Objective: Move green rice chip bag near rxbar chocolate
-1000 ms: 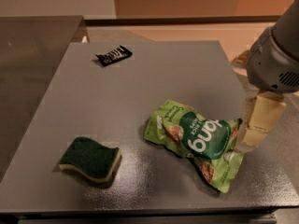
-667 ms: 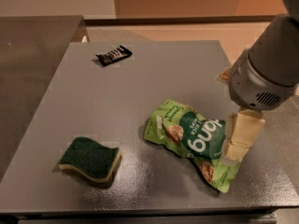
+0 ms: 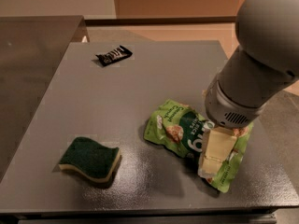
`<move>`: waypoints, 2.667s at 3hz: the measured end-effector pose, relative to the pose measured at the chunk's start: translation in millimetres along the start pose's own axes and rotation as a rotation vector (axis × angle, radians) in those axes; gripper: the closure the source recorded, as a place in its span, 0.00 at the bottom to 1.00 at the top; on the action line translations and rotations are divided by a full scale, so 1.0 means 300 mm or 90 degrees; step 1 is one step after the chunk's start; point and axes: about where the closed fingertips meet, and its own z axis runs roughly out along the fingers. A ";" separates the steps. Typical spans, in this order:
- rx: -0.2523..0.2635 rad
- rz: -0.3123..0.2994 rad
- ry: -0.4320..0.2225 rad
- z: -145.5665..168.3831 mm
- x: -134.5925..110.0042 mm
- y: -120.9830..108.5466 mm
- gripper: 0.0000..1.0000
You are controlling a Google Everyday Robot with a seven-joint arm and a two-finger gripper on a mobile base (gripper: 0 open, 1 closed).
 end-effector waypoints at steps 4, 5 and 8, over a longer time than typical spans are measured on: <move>0.021 0.036 0.027 -0.005 -0.082 -0.024 0.88; 0.035 0.025 0.009 -0.044 -0.169 -0.096 1.00; 0.076 0.050 -0.032 -0.032 -0.398 -0.504 1.00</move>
Offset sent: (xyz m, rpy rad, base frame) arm 0.0010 0.0105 -0.0192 -0.0478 0.0300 -0.0942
